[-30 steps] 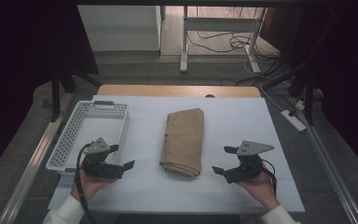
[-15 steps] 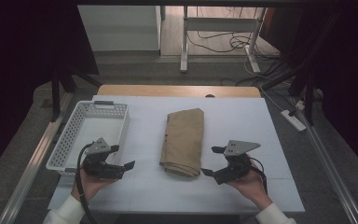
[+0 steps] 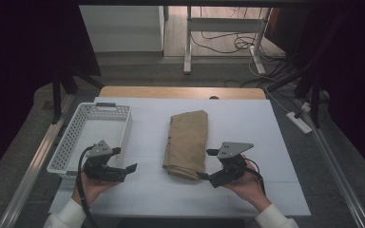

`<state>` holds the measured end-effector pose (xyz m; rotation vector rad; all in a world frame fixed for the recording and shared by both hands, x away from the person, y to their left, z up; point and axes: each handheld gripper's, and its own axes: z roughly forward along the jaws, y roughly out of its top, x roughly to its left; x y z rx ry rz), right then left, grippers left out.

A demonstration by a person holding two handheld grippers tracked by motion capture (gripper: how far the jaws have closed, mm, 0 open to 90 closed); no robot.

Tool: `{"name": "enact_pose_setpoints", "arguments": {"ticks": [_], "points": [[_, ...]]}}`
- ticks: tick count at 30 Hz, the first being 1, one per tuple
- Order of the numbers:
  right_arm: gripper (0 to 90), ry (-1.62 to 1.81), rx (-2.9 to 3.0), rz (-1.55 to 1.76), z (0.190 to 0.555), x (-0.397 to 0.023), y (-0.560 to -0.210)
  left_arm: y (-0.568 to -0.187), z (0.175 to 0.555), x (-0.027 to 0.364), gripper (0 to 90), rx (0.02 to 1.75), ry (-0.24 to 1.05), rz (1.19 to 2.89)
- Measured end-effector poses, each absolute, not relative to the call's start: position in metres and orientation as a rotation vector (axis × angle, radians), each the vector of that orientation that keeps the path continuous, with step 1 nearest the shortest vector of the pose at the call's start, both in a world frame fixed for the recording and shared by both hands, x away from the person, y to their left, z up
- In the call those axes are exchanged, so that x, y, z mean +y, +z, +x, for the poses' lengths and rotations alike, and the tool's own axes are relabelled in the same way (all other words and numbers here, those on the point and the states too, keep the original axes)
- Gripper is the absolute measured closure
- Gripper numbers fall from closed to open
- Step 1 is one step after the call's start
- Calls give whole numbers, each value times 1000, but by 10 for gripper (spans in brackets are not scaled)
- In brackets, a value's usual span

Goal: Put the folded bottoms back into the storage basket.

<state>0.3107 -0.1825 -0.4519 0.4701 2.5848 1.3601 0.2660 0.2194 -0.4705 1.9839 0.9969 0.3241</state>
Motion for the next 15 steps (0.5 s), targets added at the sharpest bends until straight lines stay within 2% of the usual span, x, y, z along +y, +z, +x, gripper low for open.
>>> {"name": "enact_pose_setpoints", "arguments": {"ticks": [15], "points": [[143, 1288, 2673, 432, 317, -159, -463, -472, 267, 219, 93, 998, 318, 1989]]}}
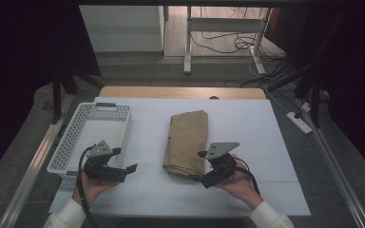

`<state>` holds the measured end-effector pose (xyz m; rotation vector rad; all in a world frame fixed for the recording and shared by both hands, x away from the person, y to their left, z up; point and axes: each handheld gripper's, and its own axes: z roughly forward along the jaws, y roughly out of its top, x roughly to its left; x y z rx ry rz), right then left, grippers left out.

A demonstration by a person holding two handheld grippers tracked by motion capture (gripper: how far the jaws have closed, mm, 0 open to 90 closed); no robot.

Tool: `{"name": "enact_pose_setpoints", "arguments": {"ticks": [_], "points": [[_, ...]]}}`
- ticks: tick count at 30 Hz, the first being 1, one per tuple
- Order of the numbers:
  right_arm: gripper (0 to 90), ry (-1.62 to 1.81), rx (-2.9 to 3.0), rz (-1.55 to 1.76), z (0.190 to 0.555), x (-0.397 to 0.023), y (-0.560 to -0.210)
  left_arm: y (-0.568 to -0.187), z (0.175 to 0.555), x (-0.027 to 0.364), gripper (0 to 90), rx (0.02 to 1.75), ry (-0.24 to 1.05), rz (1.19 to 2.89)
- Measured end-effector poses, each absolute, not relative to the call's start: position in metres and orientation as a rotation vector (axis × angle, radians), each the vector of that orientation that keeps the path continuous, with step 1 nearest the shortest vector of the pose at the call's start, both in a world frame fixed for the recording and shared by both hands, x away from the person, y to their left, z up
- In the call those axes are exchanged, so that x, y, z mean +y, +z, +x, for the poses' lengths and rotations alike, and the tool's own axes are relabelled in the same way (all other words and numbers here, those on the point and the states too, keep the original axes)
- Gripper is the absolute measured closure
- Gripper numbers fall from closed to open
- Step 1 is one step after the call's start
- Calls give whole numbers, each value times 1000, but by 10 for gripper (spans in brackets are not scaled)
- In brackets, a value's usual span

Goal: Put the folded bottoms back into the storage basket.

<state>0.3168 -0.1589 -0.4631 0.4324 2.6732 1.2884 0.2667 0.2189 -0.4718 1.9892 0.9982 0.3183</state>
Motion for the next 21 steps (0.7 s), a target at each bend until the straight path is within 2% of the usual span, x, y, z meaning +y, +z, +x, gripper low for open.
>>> {"name": "enact_pose_setpoints", "arguments": {"ticks": [21], "points": [[174, 1163, 2775, 390, 323, -134, -479, -473, 267, 219, 94, 1000, 312, 1989]]}}
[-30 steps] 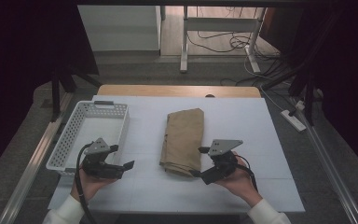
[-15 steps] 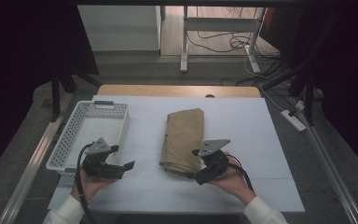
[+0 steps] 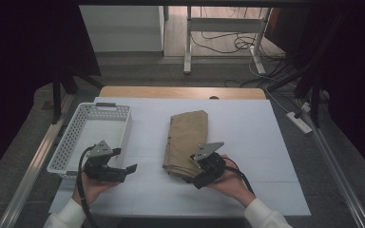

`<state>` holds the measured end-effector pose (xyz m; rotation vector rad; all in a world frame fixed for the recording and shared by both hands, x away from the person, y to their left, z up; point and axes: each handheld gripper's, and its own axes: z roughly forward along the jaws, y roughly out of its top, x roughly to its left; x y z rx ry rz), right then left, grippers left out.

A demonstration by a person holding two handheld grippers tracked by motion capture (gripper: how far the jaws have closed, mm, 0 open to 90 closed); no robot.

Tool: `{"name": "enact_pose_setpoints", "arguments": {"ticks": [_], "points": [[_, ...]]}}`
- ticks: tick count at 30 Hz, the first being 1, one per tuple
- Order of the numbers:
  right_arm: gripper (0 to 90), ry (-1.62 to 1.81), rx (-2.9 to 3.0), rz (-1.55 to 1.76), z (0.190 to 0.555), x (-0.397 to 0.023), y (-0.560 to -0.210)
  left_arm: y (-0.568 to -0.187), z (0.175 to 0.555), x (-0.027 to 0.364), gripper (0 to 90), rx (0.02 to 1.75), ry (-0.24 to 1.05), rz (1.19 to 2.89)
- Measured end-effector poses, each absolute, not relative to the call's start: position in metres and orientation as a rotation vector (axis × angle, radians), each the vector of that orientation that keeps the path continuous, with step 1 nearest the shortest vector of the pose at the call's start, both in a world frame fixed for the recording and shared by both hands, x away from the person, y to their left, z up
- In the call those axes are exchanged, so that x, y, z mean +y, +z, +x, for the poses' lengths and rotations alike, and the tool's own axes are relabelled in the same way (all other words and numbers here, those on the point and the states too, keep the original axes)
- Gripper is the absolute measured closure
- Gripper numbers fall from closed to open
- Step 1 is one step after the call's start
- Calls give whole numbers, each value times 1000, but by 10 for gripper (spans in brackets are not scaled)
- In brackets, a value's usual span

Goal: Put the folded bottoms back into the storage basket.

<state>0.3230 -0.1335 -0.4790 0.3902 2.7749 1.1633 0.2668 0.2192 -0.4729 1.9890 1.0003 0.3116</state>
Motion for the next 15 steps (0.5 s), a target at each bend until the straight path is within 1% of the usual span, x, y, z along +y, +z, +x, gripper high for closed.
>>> {"name": "enact_pose_setpoints", "arguments": {"ticks": [15], "points": [[216, 1016, 2809, 381, 323, -129, -489, -473, 267, 219, 98, 999, 306, 1986]]}}
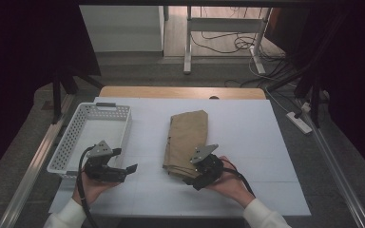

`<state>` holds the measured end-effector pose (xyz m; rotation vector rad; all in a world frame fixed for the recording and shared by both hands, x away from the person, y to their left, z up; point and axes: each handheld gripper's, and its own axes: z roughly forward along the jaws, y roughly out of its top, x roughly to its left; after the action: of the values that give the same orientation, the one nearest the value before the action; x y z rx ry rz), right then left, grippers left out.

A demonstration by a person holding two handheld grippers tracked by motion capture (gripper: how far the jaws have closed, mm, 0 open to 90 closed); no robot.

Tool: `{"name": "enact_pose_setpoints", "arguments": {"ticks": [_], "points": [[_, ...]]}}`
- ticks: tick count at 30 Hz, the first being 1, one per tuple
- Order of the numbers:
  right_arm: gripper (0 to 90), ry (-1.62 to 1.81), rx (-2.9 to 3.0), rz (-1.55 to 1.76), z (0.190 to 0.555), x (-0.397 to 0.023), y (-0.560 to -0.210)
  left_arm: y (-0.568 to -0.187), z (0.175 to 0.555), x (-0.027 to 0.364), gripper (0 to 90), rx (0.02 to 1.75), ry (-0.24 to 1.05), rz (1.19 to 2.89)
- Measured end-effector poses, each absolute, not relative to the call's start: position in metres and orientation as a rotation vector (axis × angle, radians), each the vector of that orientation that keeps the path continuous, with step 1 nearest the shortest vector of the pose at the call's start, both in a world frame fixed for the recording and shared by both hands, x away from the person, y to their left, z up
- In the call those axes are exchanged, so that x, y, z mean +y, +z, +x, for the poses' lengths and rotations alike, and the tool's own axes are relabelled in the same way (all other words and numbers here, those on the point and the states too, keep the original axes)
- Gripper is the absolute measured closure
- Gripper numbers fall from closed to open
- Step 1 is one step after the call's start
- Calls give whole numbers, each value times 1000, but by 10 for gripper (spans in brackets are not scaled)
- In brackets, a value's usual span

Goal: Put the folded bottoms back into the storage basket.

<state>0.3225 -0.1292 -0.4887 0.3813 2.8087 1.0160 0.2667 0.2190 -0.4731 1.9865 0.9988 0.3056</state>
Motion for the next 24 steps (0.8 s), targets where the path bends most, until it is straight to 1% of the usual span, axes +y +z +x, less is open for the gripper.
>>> {"name": "enact_pose_setpoints", "arguments": {"ticks": [6, 7, 16, 20, 24], "points": [[253, 949, 2815, 394, 323, -129, -493, -473, 267, 219, 100, 997, 305, 1985], [277, 927, 2820, 402, 324, -131, -494, -473, 267, 219, 100, 997, 305, 1986], [305, 839, 2848, 416, 324, -132, -499, -473, 266, 219, 101, 996, 304, 1986], [341, 775, 2845, 406, 322, -130, -502, -473, 266, 219, 101, 996, 305, 1987], [357, 767, 2840, 416, 322, -131, -505, -473, 266, 219, 101, 995, 306, 1989]]}}
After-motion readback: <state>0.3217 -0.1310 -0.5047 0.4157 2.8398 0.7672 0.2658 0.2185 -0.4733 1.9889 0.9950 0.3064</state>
